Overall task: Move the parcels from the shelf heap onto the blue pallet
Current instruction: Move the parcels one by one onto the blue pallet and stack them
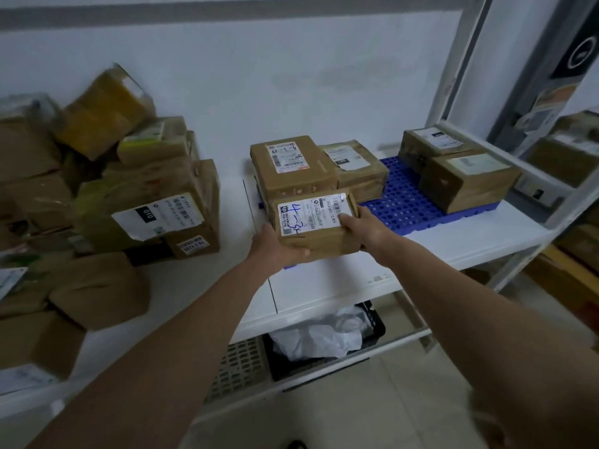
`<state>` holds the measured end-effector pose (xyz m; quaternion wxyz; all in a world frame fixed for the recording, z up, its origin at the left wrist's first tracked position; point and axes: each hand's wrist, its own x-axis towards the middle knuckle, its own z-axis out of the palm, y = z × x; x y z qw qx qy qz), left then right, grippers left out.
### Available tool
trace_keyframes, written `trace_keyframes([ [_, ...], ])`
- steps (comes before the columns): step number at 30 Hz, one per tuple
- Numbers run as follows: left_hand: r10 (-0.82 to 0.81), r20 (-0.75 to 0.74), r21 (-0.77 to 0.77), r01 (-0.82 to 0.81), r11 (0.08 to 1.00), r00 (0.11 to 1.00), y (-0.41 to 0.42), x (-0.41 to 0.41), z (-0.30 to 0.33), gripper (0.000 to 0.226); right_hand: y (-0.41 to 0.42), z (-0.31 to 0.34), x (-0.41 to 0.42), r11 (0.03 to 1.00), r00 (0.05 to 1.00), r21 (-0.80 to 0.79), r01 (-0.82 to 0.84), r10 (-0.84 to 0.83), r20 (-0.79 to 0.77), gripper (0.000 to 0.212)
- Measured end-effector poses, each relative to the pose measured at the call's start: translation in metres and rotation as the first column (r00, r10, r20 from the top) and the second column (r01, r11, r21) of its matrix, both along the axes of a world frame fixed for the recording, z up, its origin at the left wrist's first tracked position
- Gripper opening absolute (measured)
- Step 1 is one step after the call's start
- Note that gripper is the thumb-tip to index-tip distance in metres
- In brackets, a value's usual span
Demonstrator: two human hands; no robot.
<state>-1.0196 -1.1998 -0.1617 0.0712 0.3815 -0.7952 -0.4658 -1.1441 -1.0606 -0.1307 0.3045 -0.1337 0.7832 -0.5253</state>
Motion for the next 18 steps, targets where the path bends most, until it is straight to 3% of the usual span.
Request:
trace_keyframes([
  [3, 0.001, 0.031, 0.006, -0.001, 1.000, 1.000, -0.013, -0.018, -0.004, 0.086, -0.017, -0.009, -0.018, 0.998, 1.000, 0.056, -0.008, 0.007, 0.012, 0.049],
  [9, 0.042, 0.098, 0.059, -0.048, 0.997, 0.994, -0.027, -0.042, -0.023, 0.085, -0.039, -0.029, -0.039, 0.994, 0.999, 0.105, -0.032, 0.031, 0.015, 0.047],
  [18, 0.020, 0.102, 0.142, -0.035, 0.989, 0.995, -0.033, -0.056, -0.025, 0.106, -0.044, -0.040, -0.064, 0.989, 0.996, 0.116, -0.086, 0.086, 0.006, 0.044],
])
